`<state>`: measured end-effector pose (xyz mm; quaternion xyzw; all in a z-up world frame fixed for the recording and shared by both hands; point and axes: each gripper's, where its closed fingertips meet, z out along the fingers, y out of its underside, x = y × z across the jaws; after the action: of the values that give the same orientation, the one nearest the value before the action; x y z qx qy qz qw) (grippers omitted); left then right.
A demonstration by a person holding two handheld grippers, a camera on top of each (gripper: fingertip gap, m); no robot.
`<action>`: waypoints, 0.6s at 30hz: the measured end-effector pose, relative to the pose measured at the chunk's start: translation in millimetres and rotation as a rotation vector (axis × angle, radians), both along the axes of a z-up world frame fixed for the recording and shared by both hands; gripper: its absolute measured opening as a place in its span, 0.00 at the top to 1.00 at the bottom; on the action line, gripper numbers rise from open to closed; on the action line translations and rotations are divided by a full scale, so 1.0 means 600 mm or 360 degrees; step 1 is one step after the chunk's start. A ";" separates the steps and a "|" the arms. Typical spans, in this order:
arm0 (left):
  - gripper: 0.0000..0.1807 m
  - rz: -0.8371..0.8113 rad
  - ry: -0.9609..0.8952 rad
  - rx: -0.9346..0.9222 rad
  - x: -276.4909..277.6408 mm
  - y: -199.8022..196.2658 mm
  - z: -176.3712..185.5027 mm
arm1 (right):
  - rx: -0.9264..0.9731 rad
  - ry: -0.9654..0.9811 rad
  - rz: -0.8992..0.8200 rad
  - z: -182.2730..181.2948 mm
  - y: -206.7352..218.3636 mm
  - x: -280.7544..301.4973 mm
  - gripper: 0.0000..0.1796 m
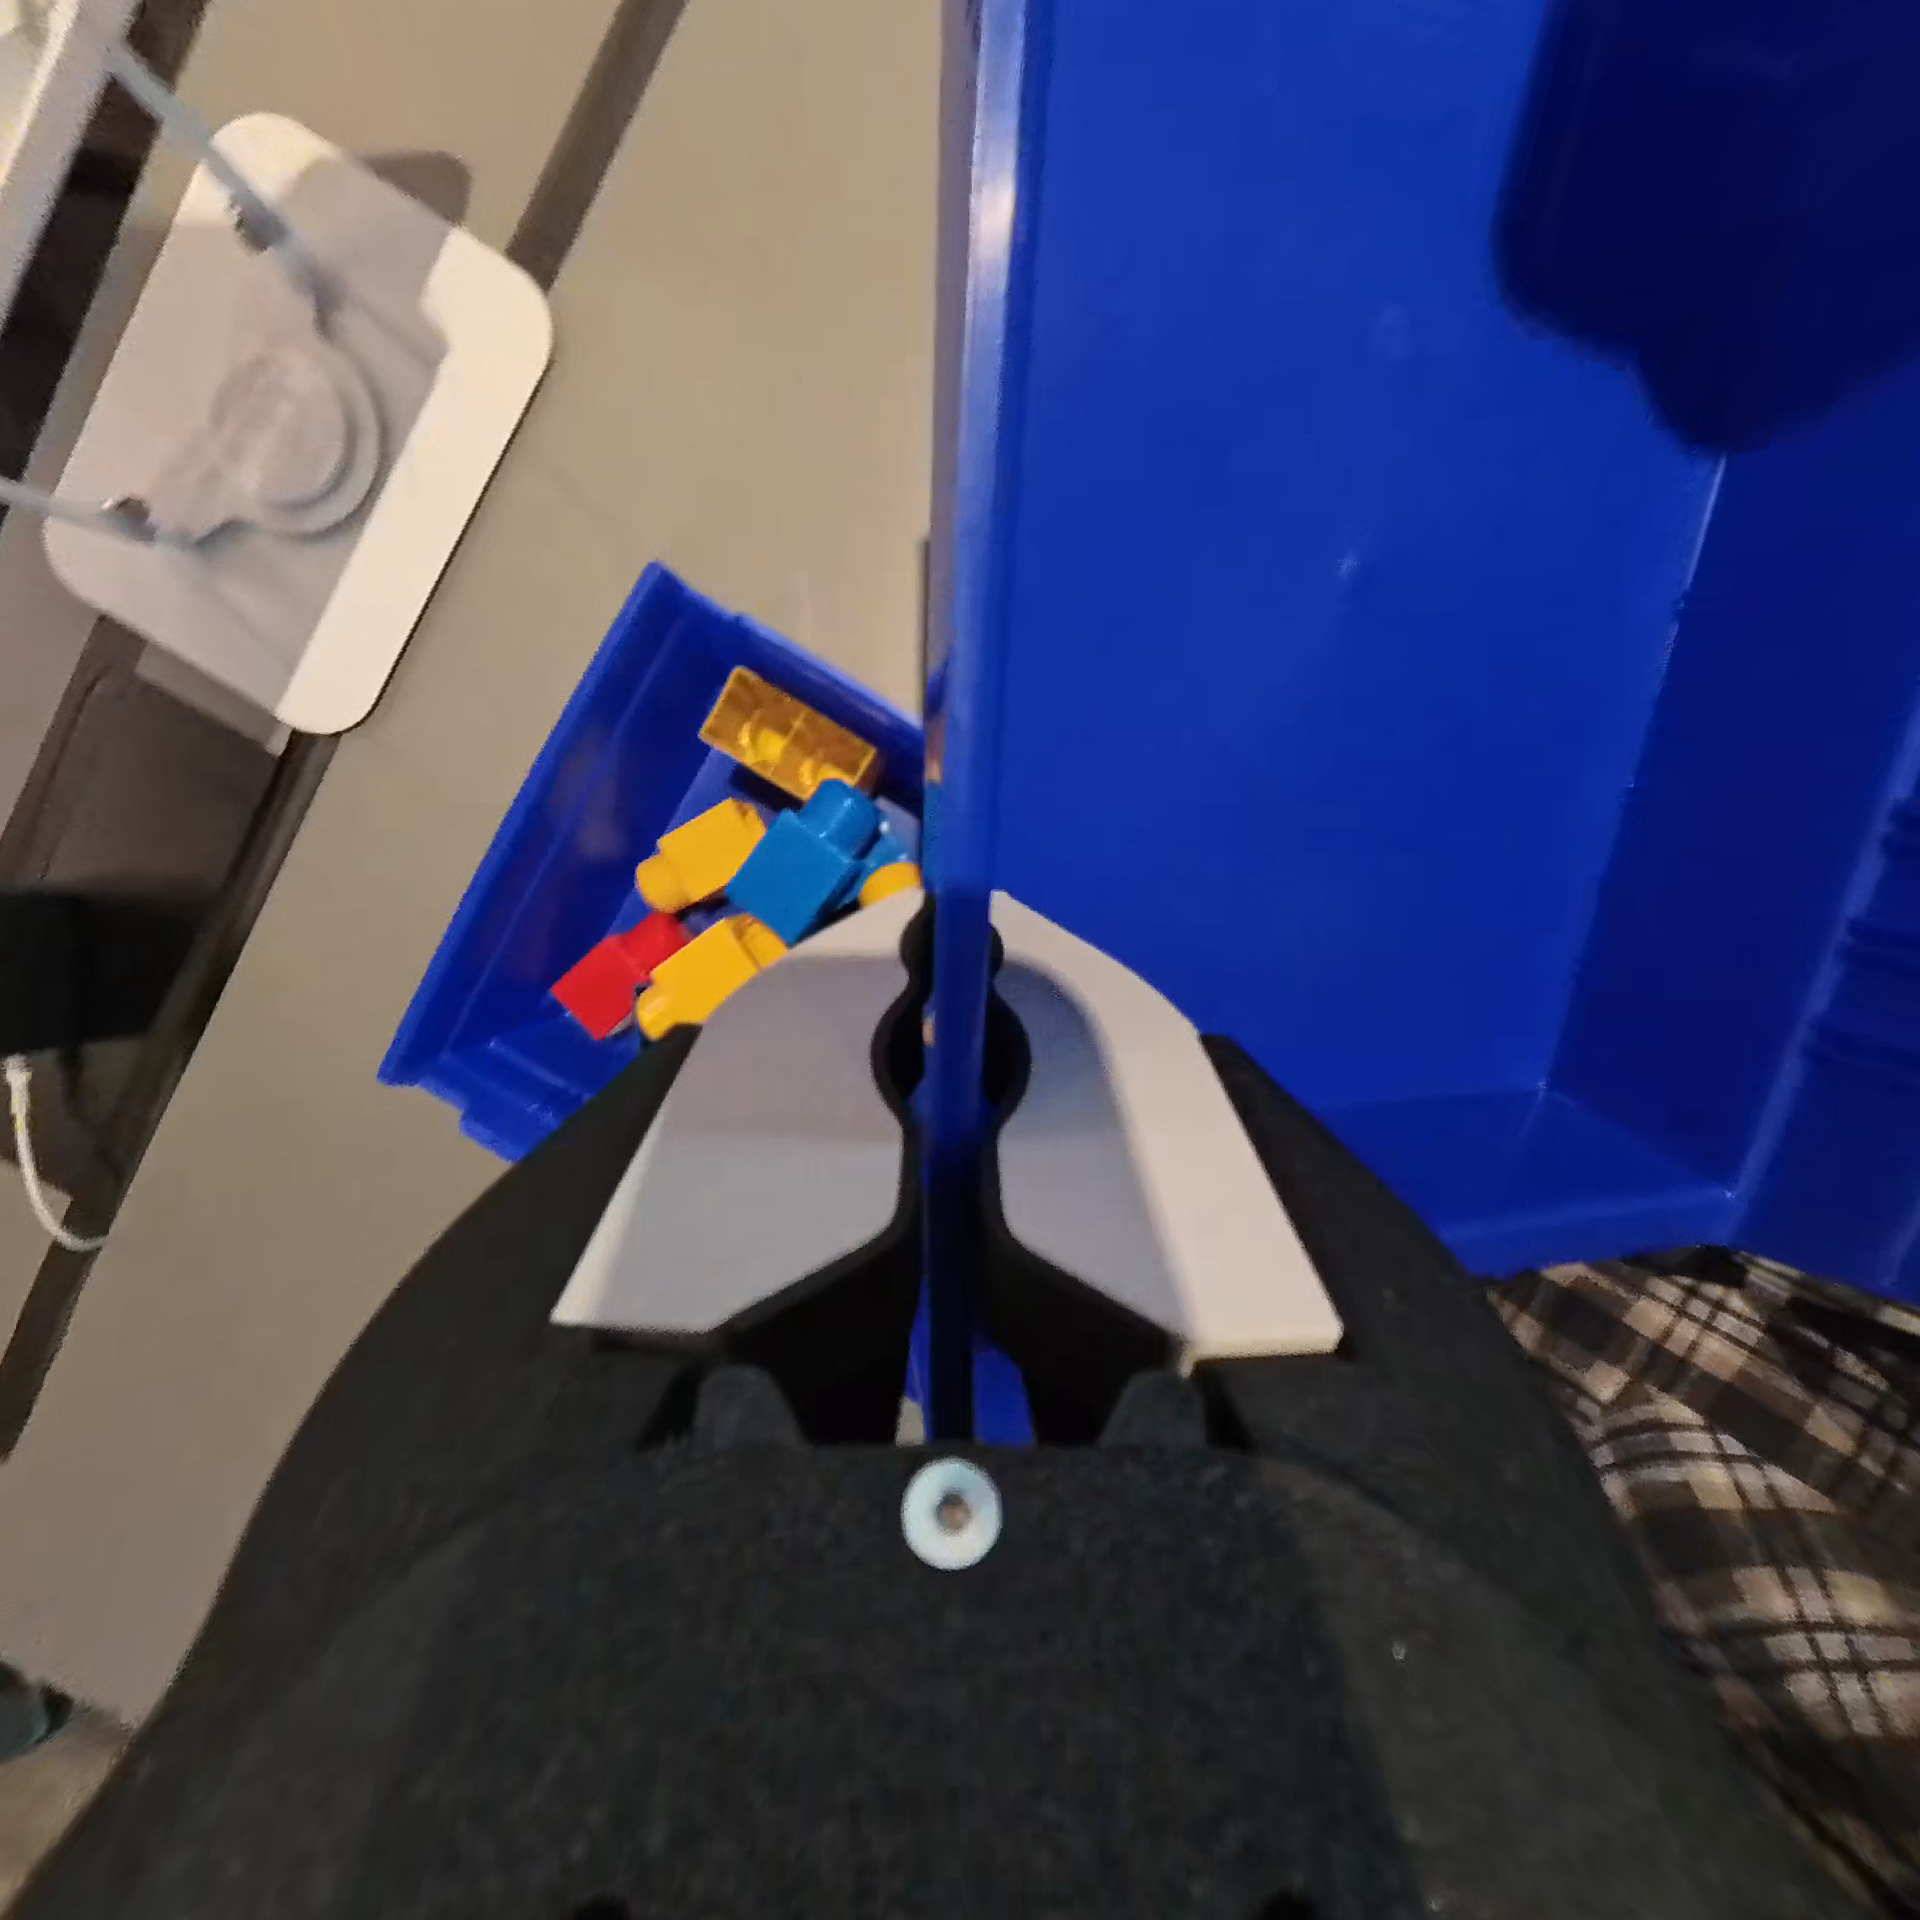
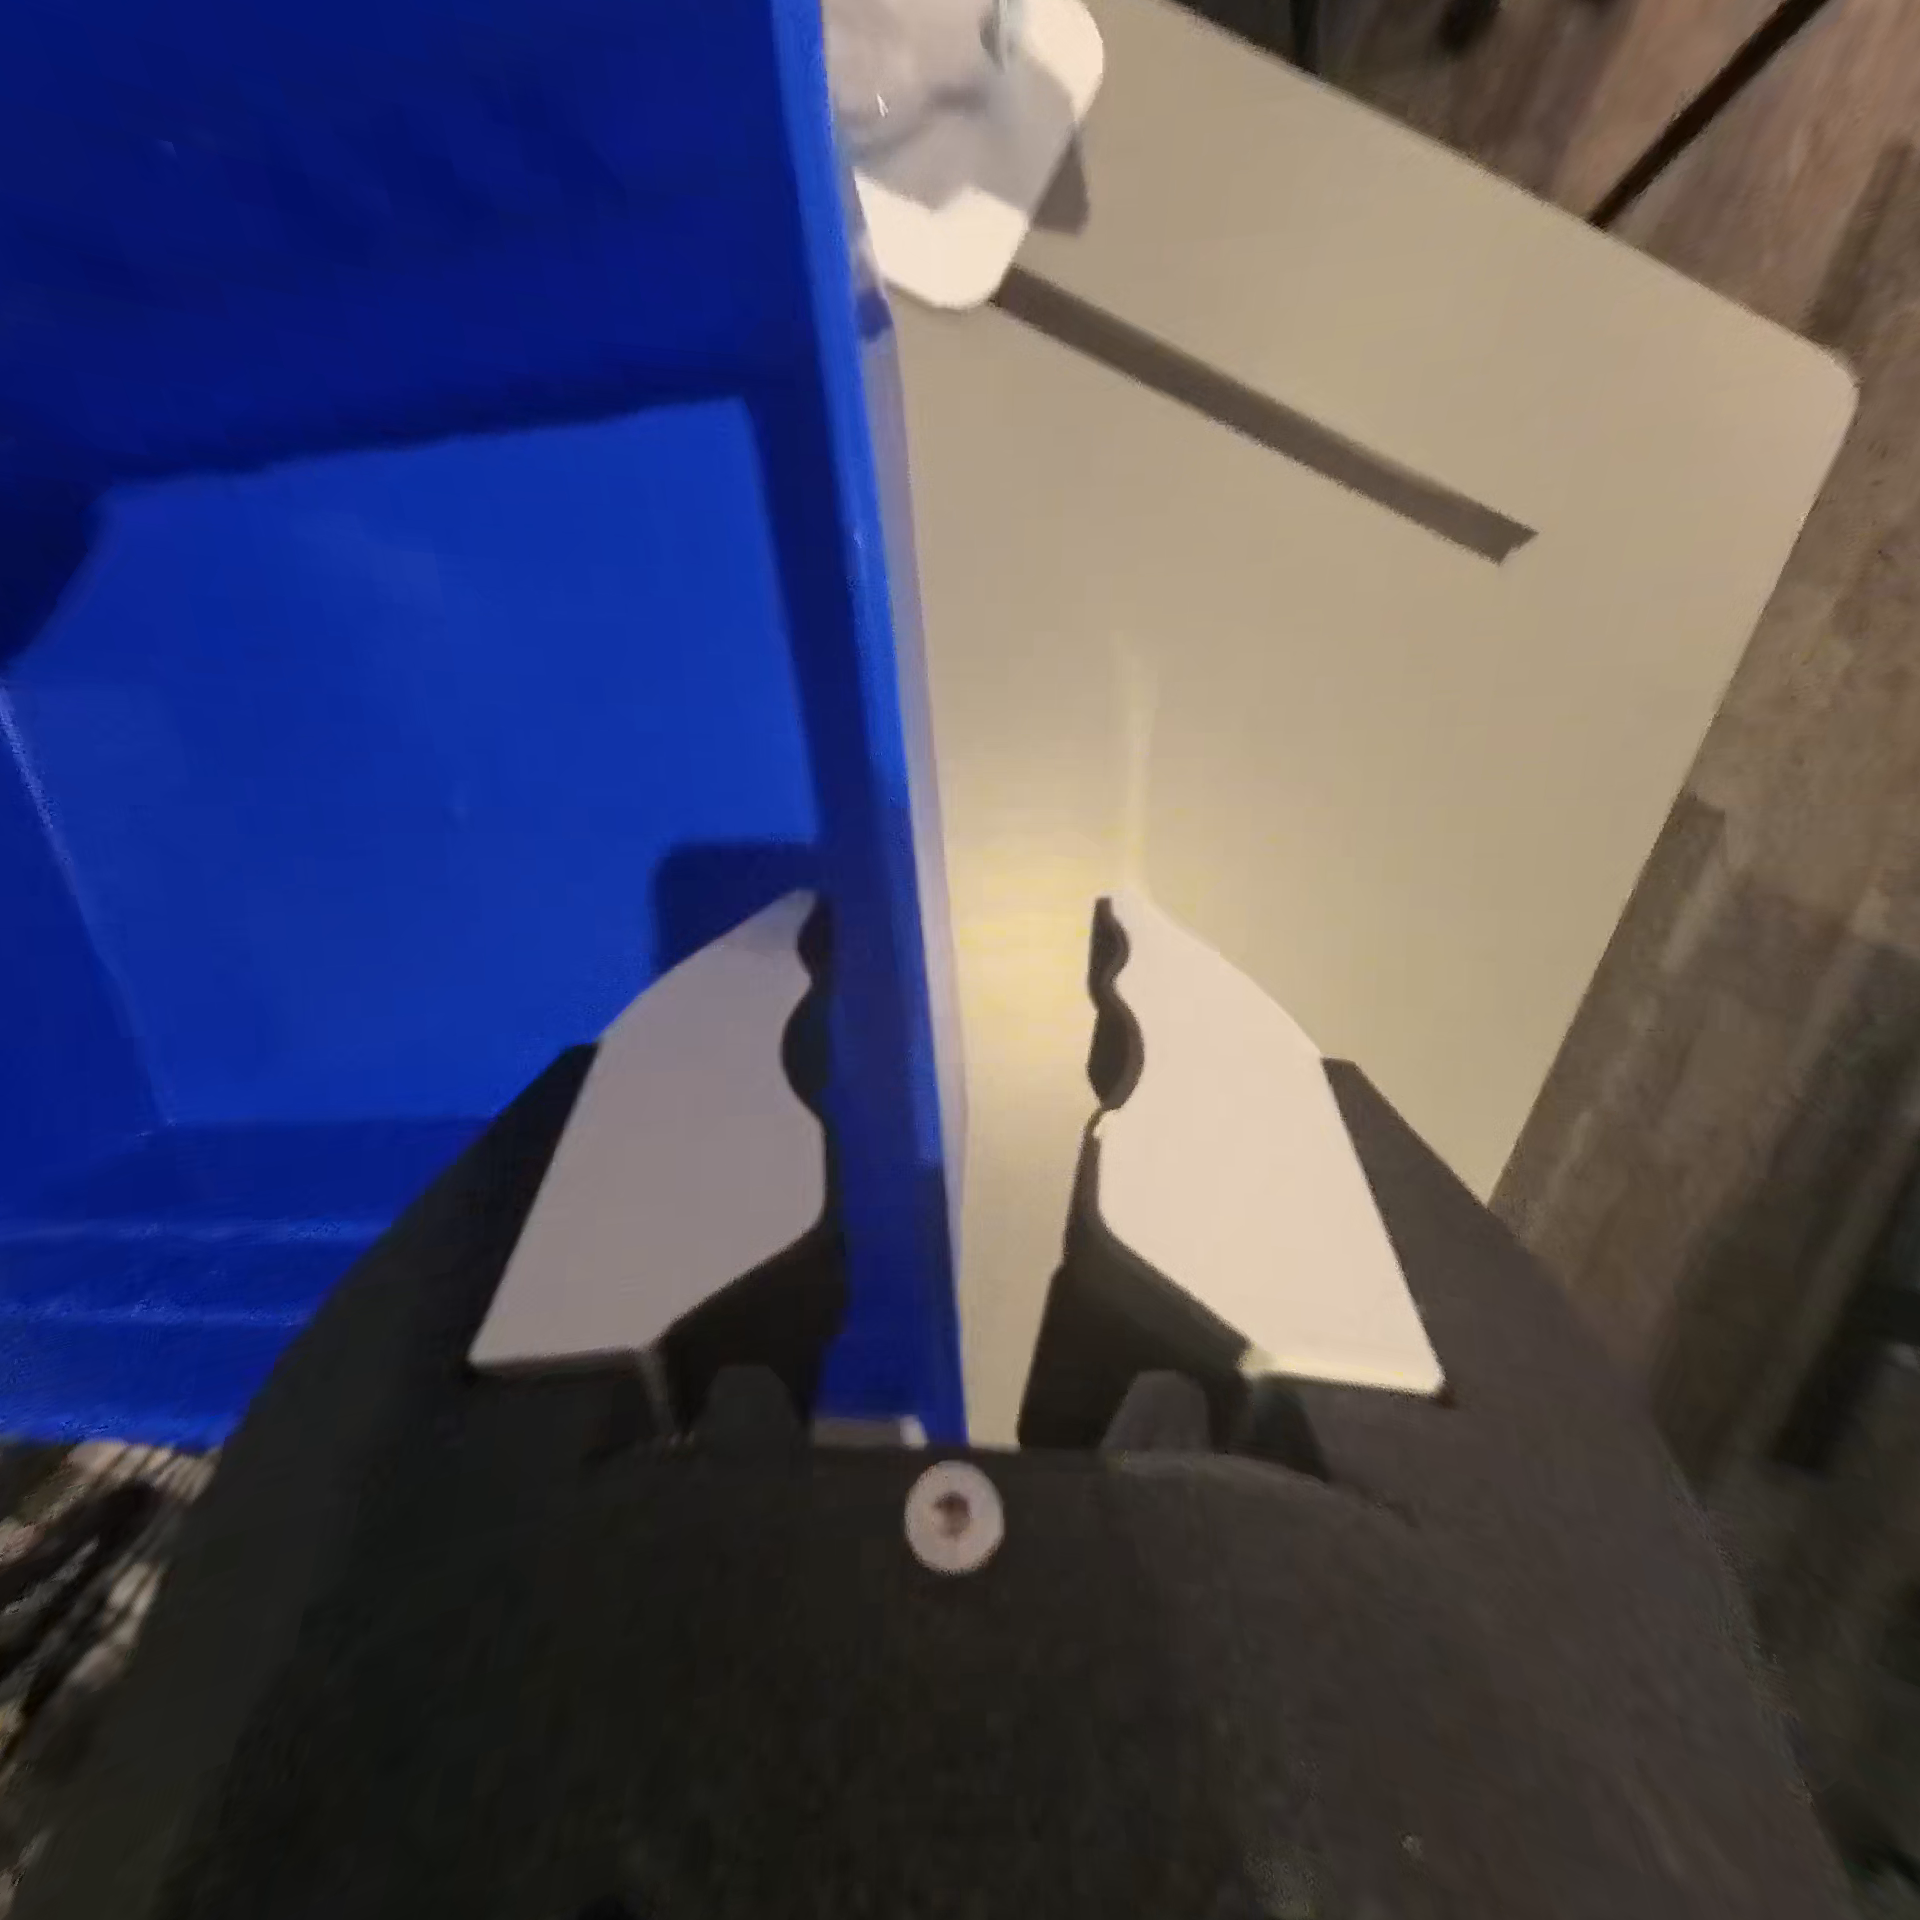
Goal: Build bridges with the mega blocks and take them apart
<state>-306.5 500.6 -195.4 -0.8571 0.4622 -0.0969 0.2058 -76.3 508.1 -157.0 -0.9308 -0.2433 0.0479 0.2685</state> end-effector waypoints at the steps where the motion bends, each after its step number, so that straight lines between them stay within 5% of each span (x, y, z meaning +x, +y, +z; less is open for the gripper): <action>1: 0.97 -0.0022 -0.0009 -0.0011 0.010 -0.005 -0.002 | -0.0069 -0.0007 0.0015 -0.011 -0.001 0.000 0.84; 2: 0.97 -0.0037 -0.0003 -0.0020 0.016 -0.009 -0.005 | -0.0151 0.0019 0.0071 -0.021 -0.008 -0.006 0.98; 3: 0.97 -0.0046 0.0016 -0.0021 0.019 -0.012 -0.010 | -0.0172 -0.0044 0.0094 -0.029 -0.007 0.000 0.99; 9: 0.89 -0.0145 -0.0224 -0.0137 0.047 -0.051 -0.014 | -0.0193 -0.0125 0.0191 -0.036 -0.014 0.024 0.99; 14: 0.62 -0.0164 -0.0546 -0.0048 0.028 -0.078 0.036 | -0.0172 -0.0348 0.0305 -0.040 -0.012 0.097 0.98; 18: 0.60 -0.0179 -0.0777 0.0087 -0.017 -0.112 0.068 | -0.0177 -0.0496 0.0501 -0.065 0.006 0.167 0.98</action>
<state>-316.5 433.5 -154.9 -0.7755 0.4481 -0.2997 0.3286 23.9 512.0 -196.1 -0.8909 -0.4211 -0.0419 0.1652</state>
